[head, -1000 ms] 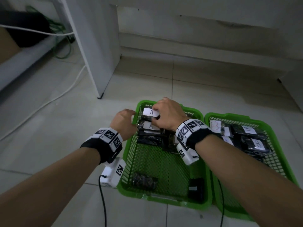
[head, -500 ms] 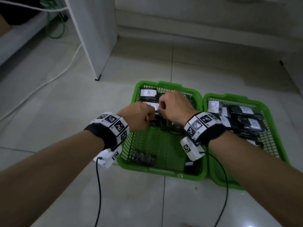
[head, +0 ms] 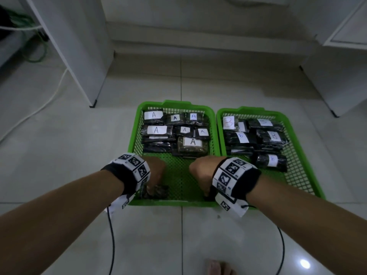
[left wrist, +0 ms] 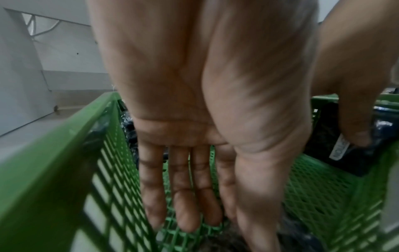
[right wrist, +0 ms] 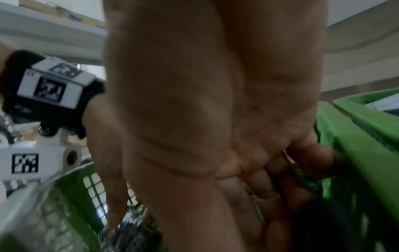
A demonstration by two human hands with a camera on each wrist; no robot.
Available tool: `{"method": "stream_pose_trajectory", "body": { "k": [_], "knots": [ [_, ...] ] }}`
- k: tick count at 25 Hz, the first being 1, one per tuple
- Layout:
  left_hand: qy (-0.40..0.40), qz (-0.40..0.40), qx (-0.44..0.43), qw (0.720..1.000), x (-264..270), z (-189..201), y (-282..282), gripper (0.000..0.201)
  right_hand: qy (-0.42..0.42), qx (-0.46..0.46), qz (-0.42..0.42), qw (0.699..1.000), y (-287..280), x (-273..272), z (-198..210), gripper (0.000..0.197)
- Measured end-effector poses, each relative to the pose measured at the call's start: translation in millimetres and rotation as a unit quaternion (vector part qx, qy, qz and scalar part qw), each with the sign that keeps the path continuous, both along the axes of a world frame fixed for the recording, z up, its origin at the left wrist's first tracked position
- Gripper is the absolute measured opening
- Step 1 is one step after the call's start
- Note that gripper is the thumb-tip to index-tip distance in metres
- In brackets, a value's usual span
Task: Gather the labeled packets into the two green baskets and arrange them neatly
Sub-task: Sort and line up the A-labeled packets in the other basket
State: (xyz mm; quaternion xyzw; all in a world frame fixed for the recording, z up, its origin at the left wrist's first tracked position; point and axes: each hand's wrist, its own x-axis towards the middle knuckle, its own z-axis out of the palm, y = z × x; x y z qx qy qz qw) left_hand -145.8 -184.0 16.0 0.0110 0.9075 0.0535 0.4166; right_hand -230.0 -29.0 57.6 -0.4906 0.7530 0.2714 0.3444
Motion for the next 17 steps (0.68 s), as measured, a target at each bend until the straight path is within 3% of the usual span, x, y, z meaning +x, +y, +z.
{"method": "stream_pose_trajectory", "body": {
  "k": [3,6,8,10,12,14,17],
  "knots": [
    [0.006,0.012,0.015,1.000,3,-3,-5,0.034,-0.016,0.021,-0.014,1.000,-3,-3,2,0.019],
    [0.015,0.039,0.041,0.998,3,1,-11,0.027,-0.010,0.009,-0.006,1.000,3,3,-1,0.024],
    [0.035,0.070,0.050,0.996,0,8,-14,0.020,0.006,-0.020,0.017,1.000,10,5,-6,0.013],
    [0.073,0.127,0.080,0.986,-3,14,-20,0.016,-0.010,-0.036,0.025,0.999,10,4,-10,0.022],
    [0.110,0.226,0.157,0.955,-5,18,-28,0.013,-0.038,-0.021,0.000,0.999,3,-2,-7,0.018],
    [0.157,0.320,0.257,0.898,-4,22,-33,0.015,-0.072,-0.015,-0.053,0.996,-6,-9,3,0.012],
    [0.287,0.309,0.284,0.861,-6,23,-39,0.022,-0.155,-0.085,-0.184,0.967,-12,-28,21,0.018]
  ]
}}
